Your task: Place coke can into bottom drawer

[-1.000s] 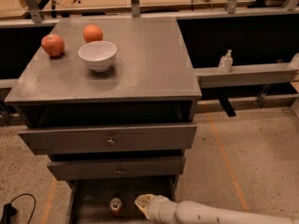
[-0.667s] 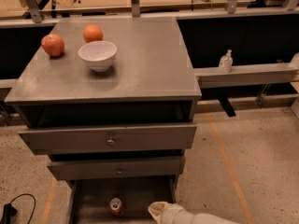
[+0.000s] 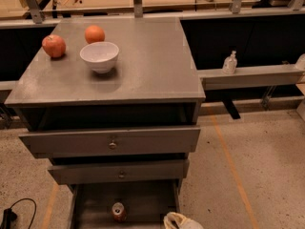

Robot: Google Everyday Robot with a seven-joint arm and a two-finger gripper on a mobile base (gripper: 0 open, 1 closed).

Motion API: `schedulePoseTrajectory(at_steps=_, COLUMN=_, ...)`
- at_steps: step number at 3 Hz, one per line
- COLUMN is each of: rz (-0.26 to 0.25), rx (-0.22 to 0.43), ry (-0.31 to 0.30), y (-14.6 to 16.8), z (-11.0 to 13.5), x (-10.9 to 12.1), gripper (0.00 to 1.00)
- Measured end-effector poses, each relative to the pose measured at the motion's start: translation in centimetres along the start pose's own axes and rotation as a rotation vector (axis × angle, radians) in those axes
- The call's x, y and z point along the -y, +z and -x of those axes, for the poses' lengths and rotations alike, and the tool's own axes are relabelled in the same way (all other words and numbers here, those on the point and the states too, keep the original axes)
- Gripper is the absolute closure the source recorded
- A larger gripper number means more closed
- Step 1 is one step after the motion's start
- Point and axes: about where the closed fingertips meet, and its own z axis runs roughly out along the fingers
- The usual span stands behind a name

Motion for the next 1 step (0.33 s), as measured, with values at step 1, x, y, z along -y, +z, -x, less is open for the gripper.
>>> schedulePoseTrajectory(at_steps=1, rz=-0.055, rx=0.034, ry=-0.09, y=-0.96, z=3.6, x=0.87, gripper=0.74)
